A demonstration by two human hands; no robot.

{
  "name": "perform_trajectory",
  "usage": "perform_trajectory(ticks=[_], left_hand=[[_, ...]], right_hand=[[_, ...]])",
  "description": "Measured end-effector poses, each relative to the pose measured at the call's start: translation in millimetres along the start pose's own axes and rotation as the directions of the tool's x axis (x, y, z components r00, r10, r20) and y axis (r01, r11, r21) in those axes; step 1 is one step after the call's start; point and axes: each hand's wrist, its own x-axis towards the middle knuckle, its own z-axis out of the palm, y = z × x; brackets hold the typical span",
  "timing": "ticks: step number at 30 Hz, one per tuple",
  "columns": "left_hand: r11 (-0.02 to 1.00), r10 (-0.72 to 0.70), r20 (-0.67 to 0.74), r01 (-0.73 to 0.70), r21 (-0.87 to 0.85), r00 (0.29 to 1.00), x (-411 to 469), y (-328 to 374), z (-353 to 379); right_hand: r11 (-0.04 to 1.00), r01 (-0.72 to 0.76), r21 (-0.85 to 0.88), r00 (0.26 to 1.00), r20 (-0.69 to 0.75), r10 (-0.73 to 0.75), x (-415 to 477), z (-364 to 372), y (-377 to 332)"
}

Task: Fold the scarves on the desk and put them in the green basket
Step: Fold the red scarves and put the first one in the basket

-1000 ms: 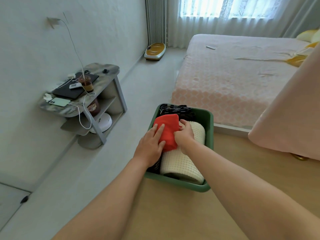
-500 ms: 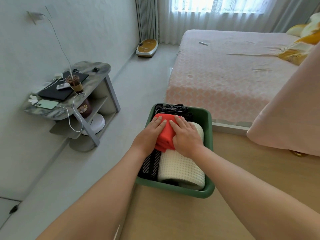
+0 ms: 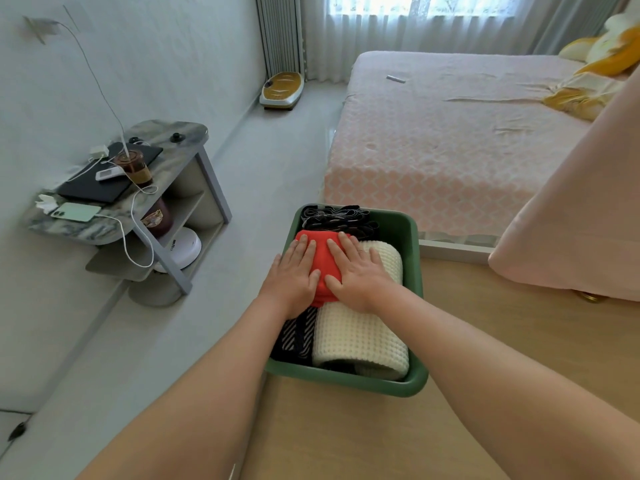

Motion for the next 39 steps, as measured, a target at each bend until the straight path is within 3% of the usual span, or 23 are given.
perform_trajectory(ticks=[5,8,11,14,21,27,33,39], left_hand=[[0.997,-0.056,0.015,0.055,0.057,0.998,-6.2,7.7,-1.4],[0.998,-0.056,-0.111,0.056,-0.006,0.992,-7.0,23.2,-19.9],[0.993,0.033,-0.313,-0.067,-0.098,0.949,-13.3,57.7,-34.3],[0.97,0.147,-0.364,-0.207,-0.13,0.92,-19.5,108.9,-33.8],[0.9,0.241,-0.22,-0.303,-0.314,0.945,-29.6,272.1,2.4],[0.881,0.295,-0.16,-0.333,-0.337,0.942,-35.5,430.5,69.5],[0.858,0.398,-0.096,-0.407,-0.313,0.912,-44.8,601.9,136.8],[0.811,0.509,0.031,-0.467,-0.352,0.86,-38.2,727.8,182.2]], right_hand=[[1.0,0.002,-0.031,1.0,0.008,-0.002,-5.0,0.1,-1.8],[0.997,-0.013,0.079,1.0,-0.011,0.014,-19.0,-20.5,0.8],[0.986,-0.05,0.159,0.996,-0.069,0.062,-46.4,-46.0,16.7],[0.978,-0.097,0.184,0.988,-0.101,0.117,-83.1,-68.5,48.4],[0.939,-0.235,0.252,0.943,-0.176,0.283,-198.8,-94.0,167.8],[0.866,-0.368,0.34,0.882,-0.168,0.44,-322.8,-92.1,311.6],[0.766,-0.492,0.413,0.791,-0.155,0.592,-446.7,-95.0,452.0],[0.634,-0.597,0.491,0.671,-0.127,0.73,-526.1,-106.8,552.9]])
